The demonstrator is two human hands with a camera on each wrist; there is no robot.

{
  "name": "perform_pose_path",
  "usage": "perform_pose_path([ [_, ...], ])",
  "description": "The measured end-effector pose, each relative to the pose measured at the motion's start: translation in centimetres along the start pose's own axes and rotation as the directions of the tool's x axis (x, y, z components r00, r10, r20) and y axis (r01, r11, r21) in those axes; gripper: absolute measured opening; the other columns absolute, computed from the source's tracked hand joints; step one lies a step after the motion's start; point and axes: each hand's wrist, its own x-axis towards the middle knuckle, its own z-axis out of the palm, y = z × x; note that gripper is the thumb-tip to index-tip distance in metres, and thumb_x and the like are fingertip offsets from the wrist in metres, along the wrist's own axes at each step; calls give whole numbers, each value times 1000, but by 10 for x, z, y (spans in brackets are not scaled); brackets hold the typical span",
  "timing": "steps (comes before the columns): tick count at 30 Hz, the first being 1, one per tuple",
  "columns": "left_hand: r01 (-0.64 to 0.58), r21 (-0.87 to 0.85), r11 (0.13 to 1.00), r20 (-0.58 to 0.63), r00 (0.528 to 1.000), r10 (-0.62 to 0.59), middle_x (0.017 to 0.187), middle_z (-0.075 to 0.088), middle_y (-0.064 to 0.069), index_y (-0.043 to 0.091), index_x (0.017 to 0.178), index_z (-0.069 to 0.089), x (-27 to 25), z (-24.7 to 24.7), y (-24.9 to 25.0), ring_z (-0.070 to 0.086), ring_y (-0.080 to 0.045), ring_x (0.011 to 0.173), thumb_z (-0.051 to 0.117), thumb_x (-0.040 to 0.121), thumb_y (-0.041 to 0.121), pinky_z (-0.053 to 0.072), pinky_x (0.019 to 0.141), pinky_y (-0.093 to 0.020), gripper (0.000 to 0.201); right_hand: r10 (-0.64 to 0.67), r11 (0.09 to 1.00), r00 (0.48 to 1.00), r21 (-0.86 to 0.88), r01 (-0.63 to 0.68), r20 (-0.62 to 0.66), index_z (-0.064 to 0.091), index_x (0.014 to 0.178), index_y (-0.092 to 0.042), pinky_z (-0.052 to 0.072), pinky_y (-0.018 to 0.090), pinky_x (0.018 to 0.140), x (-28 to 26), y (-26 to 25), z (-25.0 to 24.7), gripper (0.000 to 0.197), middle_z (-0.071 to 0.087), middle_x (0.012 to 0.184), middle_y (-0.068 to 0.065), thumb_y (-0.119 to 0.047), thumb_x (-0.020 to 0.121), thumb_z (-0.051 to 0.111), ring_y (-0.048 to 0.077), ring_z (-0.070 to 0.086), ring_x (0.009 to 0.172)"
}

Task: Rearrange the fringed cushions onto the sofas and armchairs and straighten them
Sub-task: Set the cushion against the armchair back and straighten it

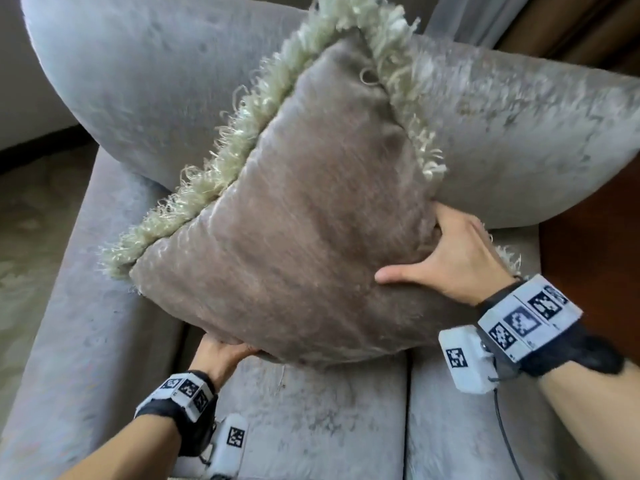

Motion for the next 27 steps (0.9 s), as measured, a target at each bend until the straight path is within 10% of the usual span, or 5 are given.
perform_pose_path([
  [3,40,-16,999,-11,999,-40,88,80,11,15,88,79,27,4,-12,73,1,91,99,57,16,56,90,-32,37,-5,1000,1000,-26,4,-17,59,117,-22,44,28,89,25,6,12,90,65,120,-5,-64,44,91,15,60,109],
  [10,87,37,996,-55,995,-85,66,71,23,27,86,68,68,10,-30,64,10,76,94,66,15,51,83,-25,35,147,977,989,-159,-140,34,47,134,-12,40,41,106,56,45,50,107,55,136,9,-67,51,87,31,50,129],
  [15,88,143,986,-58,995,-80,81,68,11,20,85,68,62,3,-26,66,-9,82,92,68,15,50,87,-33,29,164,977,986,-133,-166,-30,44,136,-13,38,44,111,54,47,54,111,53,138,8,-66,51,89,30,48,131],
  [21,131,303,944,-52,991,-121,108,75,2,16,118,67,43,-26,0,70,-21,102,79,34,87,55,98,-43,111,134,986,972,-68,-149,-191,40,141,-10,33,43,114,27,33,55,110,40,140,6,-59,56,90,28,41,132],
  [27,-24,577,817,38,999,2,101,75,1,18,104,72,-6,-38,85,69,-21,97,75,76,65,54,92,-34,55,79,985,986,-142,-100,-146,52,130,-14,34,38,109,-16,-1,43,79,50,130,5,-62,73,78,25,46,125],
])
